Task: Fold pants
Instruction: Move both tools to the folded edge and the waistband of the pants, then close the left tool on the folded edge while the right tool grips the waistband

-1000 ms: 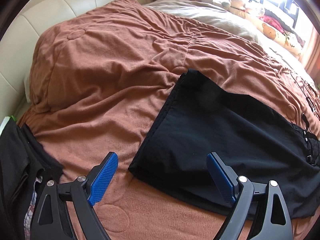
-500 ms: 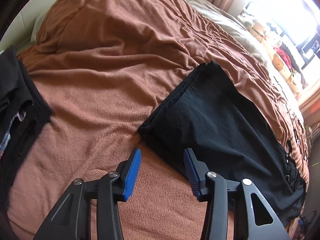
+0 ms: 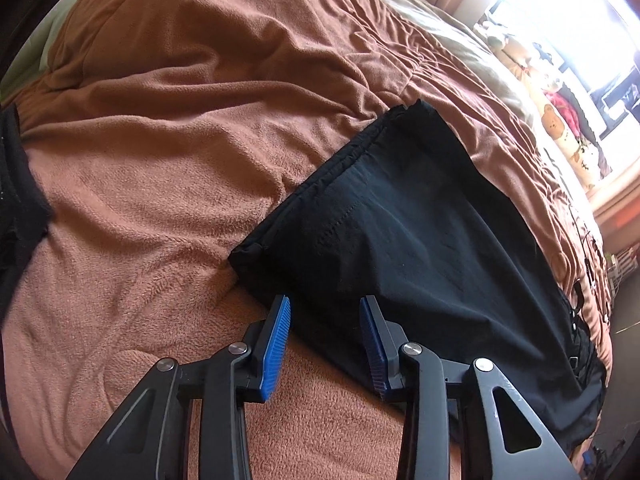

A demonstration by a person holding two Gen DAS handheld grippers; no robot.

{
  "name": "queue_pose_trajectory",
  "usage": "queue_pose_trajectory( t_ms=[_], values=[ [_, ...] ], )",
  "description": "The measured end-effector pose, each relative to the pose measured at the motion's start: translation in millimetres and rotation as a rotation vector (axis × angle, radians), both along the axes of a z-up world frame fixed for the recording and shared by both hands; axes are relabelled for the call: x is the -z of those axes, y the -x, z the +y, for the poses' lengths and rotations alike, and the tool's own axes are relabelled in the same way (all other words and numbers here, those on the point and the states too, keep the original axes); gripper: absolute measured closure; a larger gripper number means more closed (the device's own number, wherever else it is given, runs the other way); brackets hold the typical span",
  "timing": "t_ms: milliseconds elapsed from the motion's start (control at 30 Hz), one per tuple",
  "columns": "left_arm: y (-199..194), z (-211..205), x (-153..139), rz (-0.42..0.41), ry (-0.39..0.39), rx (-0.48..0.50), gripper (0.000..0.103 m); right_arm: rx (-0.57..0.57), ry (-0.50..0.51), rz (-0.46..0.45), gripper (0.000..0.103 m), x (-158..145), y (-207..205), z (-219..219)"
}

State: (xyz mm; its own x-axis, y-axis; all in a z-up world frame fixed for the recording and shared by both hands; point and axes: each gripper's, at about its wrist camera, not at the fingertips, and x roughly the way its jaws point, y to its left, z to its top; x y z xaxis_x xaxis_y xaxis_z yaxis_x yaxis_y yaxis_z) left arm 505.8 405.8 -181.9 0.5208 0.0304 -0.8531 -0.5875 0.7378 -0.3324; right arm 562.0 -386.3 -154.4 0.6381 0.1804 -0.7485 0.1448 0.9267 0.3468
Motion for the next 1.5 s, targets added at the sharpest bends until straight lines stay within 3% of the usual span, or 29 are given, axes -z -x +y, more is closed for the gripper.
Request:
queue_pose_trajectory(
  t_ms=[233, 300, 333, 367, 433, 733, 800, 833, 867, 933, 1200, 1333, 1500],
  values=[
    [-7.7, 2.8, 14.9, 0.005, -0.004, -0.026, 0.064, -0.015, -0.083, 0.008, 0.023, 15.5, -5.9, 3.5],
    [-9.3, 3.2, 14.2, 0.013, -0.032, -0.038, 0.074, -0.011, -0.082, 0.015, 0.023, 19.2, -10.2, 4.0],
    [-9.4, 4.2, 14.3, 0.034, -0.055, -0.054, 0.091, -0.010, -0.080, 0.015, 0.023, 20.6, -11.6, 4.3],
    [-7.6, 6.3, 14.8, 0.040, -0.051, -0.068, 0.098, -0.008, -0.077, 0.016, 0.023, 21.5, -12.5, 4.8],
    [-2.3, 10.5, 13.7, 0.021, -0.021, -0.086, 0.102, -0.001, -0.071, 0.015, 0.023, 22.3, -14.2, 5.9],
    [22.7, 11.1, 9.1, 0.004, -0.013, -0.087, 0.102, -0.002, -0.105, 0.000, 0.027, 23.7, -11.9, 6.9],
    [23.8, 12.1, 7.0, 0.004, -0.012, -0.086, 0.098, -0.014, -0.123, 0.000, 0.027, 23.8, -11.0, 6.6],
    [24.0, 13.3, 6.9, 0.013, -0.006, -0.086, 0.087, -0.020, -0.137, -0.001, 0.027, 23.9, -10.7, 5.8],
    [24.9, 14.4, 6.8, 0.016, 0.001, -0.091, 0.067, -0.026, -0.157, -0.006, 0.027, 24.2, -10.3, 5.2],
    [27.7, 15.2, 5.7, -0.006, 0.012, -0.107, 0.047, -0.037, -0.195, -0.015, 0.027, 25.7, -9.4, 2.6],
    [22.1, 20.8, 15.6, -0.029, 0.058, -0.122, 0.046, -0.026, -0.300, -0.031, 0.027, 41.8, -15.4, -6.3],
    [14.0, 24.8, 18.6, -0.036, 0.033, -0.127, 0.047, -0.018, -0.316, -0.045, 0.027, 46.2, -21.3, -8.2],
    [2.4, 28.3, 19.7, -0.030, -0.045, -0.110, 0.058, 0.037, -0.398, -0.074, 0.027, 55.7, -28.9, -17.2]
  ],
)
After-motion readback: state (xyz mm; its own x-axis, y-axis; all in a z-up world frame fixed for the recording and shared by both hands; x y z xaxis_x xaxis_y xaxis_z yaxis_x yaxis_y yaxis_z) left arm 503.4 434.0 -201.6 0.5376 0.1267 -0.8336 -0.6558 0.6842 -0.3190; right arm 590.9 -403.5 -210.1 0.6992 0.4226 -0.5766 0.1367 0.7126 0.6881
